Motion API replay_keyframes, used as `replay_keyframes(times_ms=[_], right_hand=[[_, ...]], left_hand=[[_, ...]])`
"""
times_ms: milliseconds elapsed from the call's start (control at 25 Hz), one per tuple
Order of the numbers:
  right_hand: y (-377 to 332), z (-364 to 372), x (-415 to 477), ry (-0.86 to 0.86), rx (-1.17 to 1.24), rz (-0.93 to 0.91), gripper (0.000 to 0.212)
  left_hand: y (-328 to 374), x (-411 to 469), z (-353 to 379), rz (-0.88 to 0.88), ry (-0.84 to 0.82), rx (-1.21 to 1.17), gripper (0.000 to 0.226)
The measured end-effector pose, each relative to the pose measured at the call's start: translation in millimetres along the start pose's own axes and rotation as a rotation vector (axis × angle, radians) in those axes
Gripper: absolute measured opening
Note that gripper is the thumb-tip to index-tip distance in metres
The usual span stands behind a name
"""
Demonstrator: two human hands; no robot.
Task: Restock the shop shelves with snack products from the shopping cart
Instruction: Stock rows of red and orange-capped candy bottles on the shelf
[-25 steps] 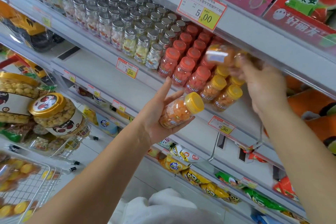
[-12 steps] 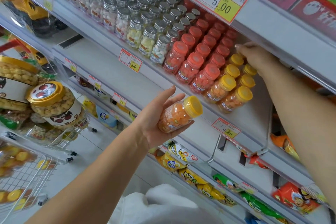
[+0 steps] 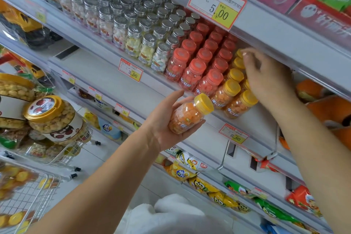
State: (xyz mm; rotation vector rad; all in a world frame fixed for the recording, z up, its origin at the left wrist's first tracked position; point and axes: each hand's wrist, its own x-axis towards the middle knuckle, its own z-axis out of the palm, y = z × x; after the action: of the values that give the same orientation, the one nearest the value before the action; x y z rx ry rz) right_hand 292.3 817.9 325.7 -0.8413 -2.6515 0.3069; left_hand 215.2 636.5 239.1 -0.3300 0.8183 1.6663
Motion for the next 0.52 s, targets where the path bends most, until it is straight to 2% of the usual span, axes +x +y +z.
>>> replay_keyframes(times_ms=[80,120,200,240,280,360,440,520], right_hand=[[-4.8,-1.3,-24.3,-0.074,0.179,-0.18,0.032],[-10.3,-3.8,-38.0,-0.215,0.293,-0.227,0.032],[-16.7,-2.2,-49.2,-0.465,0.498,-0.202,0.034],[-17.1,-0.7,-51.2,-0.523,0.536,-0.204,0.032],[-18.1,-1.3,-52.4,-0.51,0.58,-0.174,0.03],[-12.4,1.2,-49.0,-0.371,0.661,-0.07,0.023],[2.8,2.8,-41.6,-0.097,0.796,0.096,0.014],[22.4,5.5,-27.7,0.201,0.738,0.218,0.004]], left_hand=[[2.8,-0.3,7.1,0.003,-0.017,-0.005,0.037],[3.6,-0.2,10.0,0.005,-0.026,-0.004,0.038],[3.8,-0.7,15.2,0.001,-0.044,0.012,0.044],[3.2,-0.7,17.6,-0.004,-0.053,0.025,0.049],[2.7,-0.1,19.5,-0.006,-0.066,0.035,0.053],[1.7,2.5,20.4,0.002,-0.084,0.036,0.053],[0.6,5.2,15.7,0.011,-0.079,0.012,0.051],[0.4,8.2,6.8,0.03,-0.078,-0.008,0.048]])
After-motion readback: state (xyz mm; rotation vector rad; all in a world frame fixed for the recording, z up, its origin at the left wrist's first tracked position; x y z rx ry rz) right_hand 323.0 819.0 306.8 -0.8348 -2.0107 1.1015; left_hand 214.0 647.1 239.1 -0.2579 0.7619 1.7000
